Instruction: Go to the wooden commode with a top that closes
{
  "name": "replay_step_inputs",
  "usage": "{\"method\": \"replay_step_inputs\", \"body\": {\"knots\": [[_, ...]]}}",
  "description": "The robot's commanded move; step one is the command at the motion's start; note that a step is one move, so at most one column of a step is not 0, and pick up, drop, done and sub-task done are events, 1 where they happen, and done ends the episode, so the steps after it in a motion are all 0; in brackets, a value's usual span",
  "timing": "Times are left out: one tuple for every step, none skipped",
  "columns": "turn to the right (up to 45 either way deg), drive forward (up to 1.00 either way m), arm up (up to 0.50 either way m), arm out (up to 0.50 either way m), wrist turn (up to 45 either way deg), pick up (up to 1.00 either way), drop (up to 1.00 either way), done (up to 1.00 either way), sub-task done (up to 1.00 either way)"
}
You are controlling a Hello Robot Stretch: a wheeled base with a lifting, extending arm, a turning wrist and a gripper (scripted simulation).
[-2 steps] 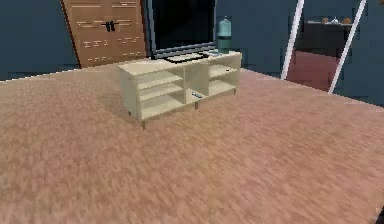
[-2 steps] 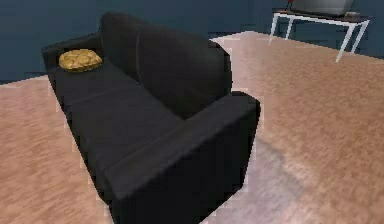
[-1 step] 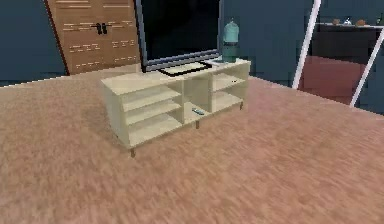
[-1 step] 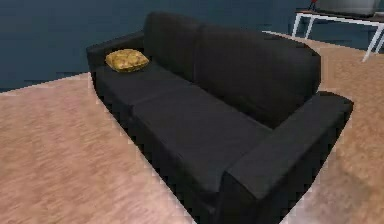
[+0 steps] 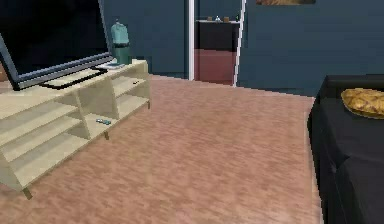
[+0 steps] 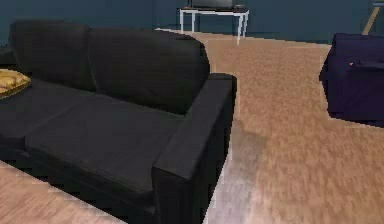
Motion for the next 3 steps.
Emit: {"method": "replay_step_inputs", "body": {"knots": [[3.0,0.0,0.0,0.0,0.0,0.0,0.0,0.0,0.0],[0.0,1.0,0.0,0.0,0.0,0.0,0.0,0.0,0.0],[0.0,1.0,0.0,0.0,0.0,0.0,0.0,0.0,0.0]]}}
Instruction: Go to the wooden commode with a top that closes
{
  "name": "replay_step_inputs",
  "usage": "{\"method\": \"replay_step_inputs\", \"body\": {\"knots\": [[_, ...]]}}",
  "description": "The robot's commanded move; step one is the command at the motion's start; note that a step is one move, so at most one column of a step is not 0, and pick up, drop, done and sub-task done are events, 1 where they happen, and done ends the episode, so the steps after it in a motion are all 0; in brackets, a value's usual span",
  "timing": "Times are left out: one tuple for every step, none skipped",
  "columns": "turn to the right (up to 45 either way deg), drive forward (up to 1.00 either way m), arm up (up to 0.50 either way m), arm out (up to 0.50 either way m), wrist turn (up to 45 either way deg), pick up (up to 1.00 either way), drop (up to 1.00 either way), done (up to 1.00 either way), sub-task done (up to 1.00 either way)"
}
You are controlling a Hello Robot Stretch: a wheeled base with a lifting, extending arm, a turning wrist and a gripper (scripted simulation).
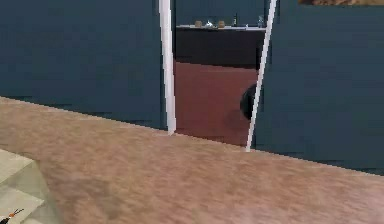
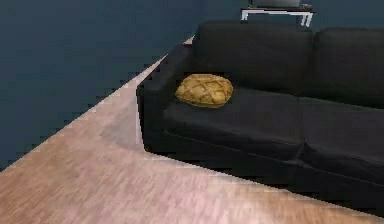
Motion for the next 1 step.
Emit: {"method": "replay_step_inputs", "body": {"knots": [[0.0,1.0,0.0,0.0,0.0,0.0,0.0,0.0,0.0]]}}
